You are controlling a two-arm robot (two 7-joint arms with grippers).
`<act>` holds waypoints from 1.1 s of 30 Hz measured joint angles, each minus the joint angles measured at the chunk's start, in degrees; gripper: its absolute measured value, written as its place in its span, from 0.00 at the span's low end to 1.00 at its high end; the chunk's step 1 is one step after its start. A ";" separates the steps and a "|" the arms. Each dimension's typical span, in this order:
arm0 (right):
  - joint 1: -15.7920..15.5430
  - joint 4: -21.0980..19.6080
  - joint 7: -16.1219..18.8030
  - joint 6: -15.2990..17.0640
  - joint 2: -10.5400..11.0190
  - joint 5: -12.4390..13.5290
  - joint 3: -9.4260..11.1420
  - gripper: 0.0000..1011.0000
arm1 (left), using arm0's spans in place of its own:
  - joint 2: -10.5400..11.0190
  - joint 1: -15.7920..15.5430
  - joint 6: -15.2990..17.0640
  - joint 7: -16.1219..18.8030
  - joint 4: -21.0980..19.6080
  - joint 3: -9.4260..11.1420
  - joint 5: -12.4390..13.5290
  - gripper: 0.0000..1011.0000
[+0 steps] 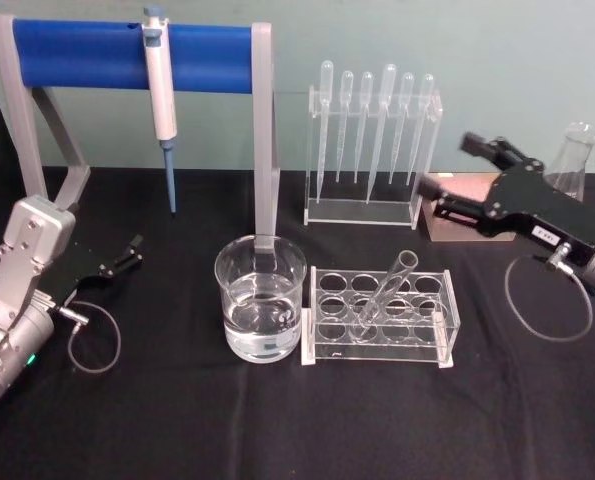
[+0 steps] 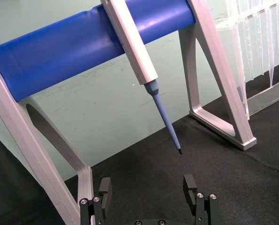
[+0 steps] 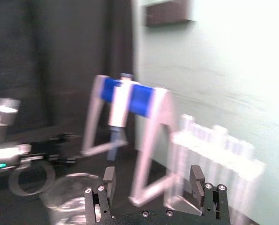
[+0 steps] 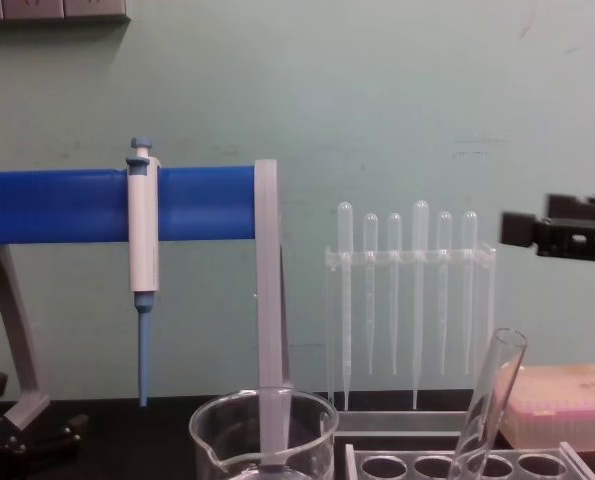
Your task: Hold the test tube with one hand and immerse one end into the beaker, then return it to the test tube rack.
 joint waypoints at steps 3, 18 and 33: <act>-2.04 0.03 -6.29 0.77 -1.18 -1.40 1.68 0.99 | 0.00 0.00 0.00 0.00 0.00 0.00 0.00 0.99; -5.42 5.03 -23.56 3.77 -8.38 -9.67 3.17 0.99 | 0.00 0.00 0.00 0.00 0.00 0.00 0.00 0.99; -5.24 6.08 -22.98 3.63 -8.96 -10.27 3.25 0.99 | 0.00 0.00 0.00 0.00 0.00 0.00 0.00 0.99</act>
